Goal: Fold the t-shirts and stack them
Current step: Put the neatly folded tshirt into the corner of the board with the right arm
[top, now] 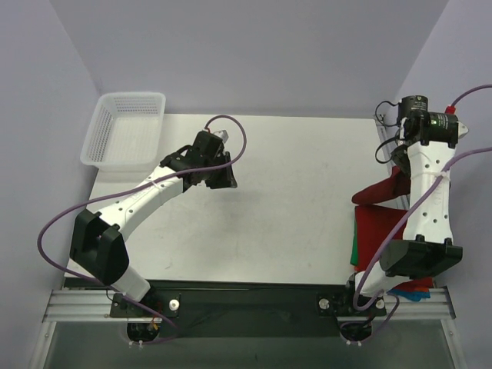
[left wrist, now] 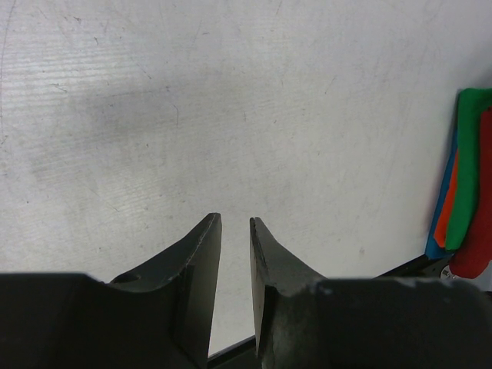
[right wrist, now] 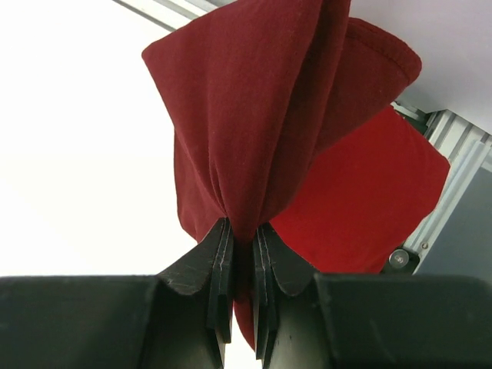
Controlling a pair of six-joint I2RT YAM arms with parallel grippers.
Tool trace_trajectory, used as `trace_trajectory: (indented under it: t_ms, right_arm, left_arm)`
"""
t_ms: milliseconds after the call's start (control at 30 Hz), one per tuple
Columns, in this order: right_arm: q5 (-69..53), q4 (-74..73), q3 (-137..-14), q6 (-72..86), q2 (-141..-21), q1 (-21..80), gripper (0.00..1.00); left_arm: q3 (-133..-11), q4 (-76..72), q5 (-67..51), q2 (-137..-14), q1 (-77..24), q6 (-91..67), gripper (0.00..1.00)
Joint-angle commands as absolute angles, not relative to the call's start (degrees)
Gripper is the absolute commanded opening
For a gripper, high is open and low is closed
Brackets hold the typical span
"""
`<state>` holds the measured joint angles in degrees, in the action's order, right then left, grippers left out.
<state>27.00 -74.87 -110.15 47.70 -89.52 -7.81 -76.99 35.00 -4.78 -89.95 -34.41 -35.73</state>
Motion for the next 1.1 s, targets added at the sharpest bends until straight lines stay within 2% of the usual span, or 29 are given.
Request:
trace_trajectory:
  t_ms: [0,200,733,767,800,833,867,900,1067]
  right_arm:
    - [30.1,-79.5,-108.6,47.9,-85.0,-8.5,0.0]
    - [31.0,-79.5,-103.4,48.9,-81.1,-8.9,0.0]
    - [31.1,-77.6,-77.5,51.6,-64.8,-11.4,0.0]
    - [30.9,-77.6,-76.4,51.4,-63.8,-11.6,0.02]
    - [30.6,-77.6,-74.1,51.2,-62.8,-11.6,0.17]
    - [29.4,-77.9,-73.1,51.1,-60.5,-11.6,0.6]
    - [28.7,-78.0,-71.9,50.4,-59.3,-11.6,0.83]
    - [28.0,-78.1,-70.4,49.5,-57.1,-11.6,0.98]
    - [23.1,-75.8,-68.4,43.0,-50.9,-11.4,1.0]
  left_arm:
    - [-78.8,35.0,-5.2,-90.4,-34.5,-34.9,0.33]
    - [-78.6,34.8,-5.4,-91.0,-34.8,-34.8,0.33]
    - [-77.3,31.6,-7.0,-94.7,-40.1,-35.3,0.32]
    - [-77.3,31.3,-7.4,-95.2,-40.4,-35.4,0.32]
    - [-77.3,30.9,-7.6,-95.3,-41.2,-35.5,0.32]
    - [-77.1,30.2,-7.6,-95.4,-41.7,-35.5,0.32]
    - [-77.0,29.9,-7.6,-95.4,-42.0,-35.5,0.33]
    - [-76.9,29.7,-7.9,-95.4,-42.2,-35.4,0.33]
    - [-75.0,28.4,-8.0,-92.6,-42.5,-35.6,0.35]
